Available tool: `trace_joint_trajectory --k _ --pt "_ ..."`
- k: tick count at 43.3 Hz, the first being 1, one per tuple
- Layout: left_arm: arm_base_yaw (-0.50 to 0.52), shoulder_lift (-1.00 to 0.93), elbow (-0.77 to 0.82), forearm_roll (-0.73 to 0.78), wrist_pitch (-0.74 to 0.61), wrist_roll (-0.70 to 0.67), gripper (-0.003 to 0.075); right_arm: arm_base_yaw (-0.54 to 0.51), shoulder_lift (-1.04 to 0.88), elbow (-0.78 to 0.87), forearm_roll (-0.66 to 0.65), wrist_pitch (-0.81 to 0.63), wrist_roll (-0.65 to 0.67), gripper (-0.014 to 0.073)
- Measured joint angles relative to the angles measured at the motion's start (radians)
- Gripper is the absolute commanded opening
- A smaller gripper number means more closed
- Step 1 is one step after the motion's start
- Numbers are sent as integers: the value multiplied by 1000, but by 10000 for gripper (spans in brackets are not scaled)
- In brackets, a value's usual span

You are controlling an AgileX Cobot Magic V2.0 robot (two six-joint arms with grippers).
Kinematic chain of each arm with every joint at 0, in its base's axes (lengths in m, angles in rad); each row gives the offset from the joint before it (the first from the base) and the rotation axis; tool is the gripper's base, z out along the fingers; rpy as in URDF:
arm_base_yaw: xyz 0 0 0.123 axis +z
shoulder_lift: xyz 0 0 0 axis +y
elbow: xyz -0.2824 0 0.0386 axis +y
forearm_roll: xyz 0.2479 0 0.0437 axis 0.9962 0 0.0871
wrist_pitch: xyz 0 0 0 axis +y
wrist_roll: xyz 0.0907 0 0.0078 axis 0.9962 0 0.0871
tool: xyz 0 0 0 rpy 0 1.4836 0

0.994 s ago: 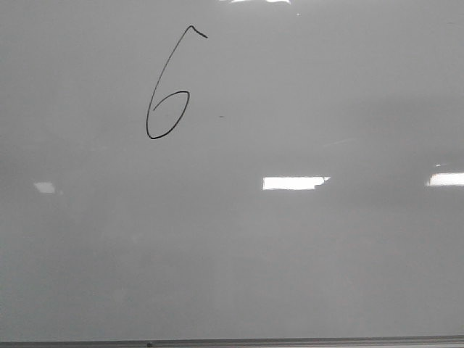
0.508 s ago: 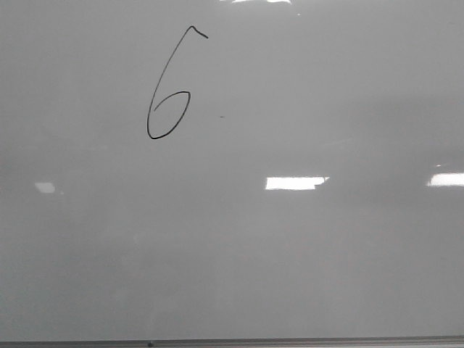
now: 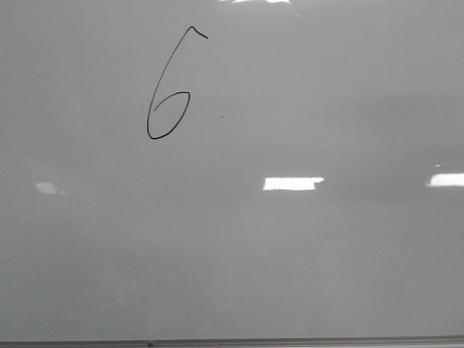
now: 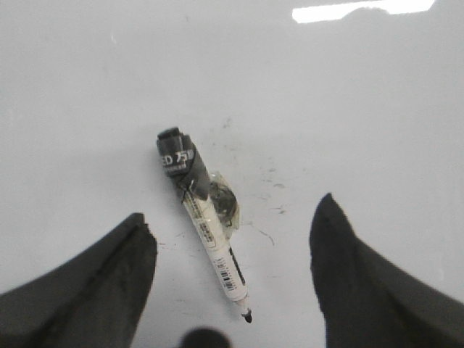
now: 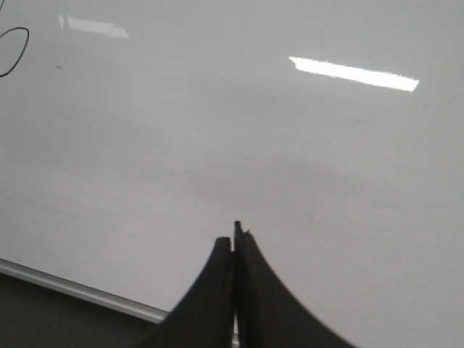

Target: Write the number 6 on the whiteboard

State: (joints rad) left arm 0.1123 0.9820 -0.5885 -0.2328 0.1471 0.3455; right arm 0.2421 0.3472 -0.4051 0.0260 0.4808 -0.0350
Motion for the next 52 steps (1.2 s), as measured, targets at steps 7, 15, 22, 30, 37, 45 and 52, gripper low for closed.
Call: trace_joint_trajectory --k 7,15,22,30,37,45,52 --pt "-55 -188 71 6 21 6 102 0 -42 12 14 -29 0 -67" --pt "-149 -434 194 8 32 8 -20 0 -148 43 15 -33 0 -67" --pt "-204 -621 266 10 39 8 -20 0 -221 46 17 -51 0 -67" --pt "-219 -763 269 10 39 8 -20 0 -226 46 17 -53 0 -67" --pt "-219 -793 269 10 37 8 -20 0 -226 46 17 -53 0 -67" --pt "-219 -793 269 10 37 8 -20 0 -226 46 17 -53 0 -67" --pt "-219 -793 269 10 37 8 -20 0 -226 46 17 -53 0 -67"
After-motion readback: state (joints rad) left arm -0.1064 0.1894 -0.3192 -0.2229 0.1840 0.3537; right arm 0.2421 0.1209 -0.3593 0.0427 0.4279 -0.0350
